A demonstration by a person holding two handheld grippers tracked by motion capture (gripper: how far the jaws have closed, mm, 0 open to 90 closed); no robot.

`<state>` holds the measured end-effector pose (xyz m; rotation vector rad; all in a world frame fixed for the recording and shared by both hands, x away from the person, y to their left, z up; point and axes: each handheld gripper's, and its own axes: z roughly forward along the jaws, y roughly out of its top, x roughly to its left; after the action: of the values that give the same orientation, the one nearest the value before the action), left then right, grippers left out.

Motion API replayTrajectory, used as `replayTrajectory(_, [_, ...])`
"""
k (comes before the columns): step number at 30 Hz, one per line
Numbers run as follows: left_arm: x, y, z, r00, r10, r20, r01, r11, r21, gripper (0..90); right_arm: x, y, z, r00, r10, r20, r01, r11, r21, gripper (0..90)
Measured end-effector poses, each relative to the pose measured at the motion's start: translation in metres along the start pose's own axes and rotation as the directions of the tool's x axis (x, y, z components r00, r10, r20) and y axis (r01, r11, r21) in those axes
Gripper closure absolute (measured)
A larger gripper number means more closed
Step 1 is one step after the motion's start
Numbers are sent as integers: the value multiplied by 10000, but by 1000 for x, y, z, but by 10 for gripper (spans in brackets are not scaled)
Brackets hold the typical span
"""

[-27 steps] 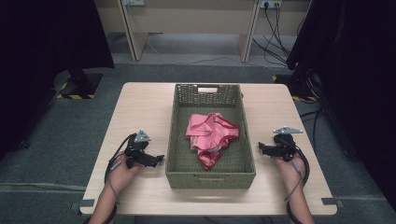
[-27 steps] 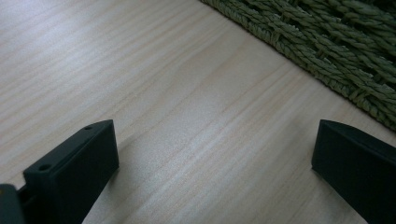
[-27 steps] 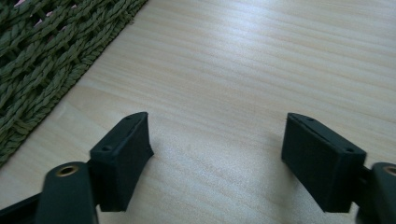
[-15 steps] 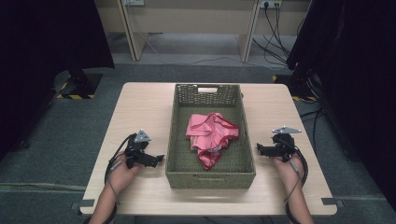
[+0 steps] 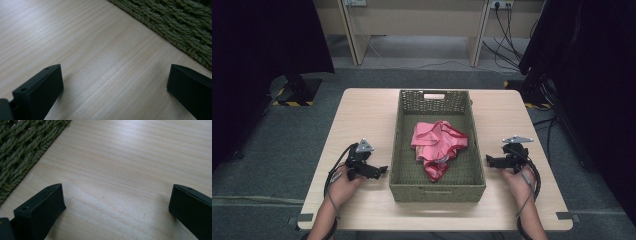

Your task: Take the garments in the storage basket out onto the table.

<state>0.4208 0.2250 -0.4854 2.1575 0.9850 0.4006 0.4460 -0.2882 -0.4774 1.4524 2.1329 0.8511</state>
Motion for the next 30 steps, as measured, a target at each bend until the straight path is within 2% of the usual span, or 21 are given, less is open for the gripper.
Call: replayTrajectory(30, [0,0,0,10000,-1,-3,1,10000,0,0,0,-1,-1,10000,11,-21,-12,10000,-77,27])
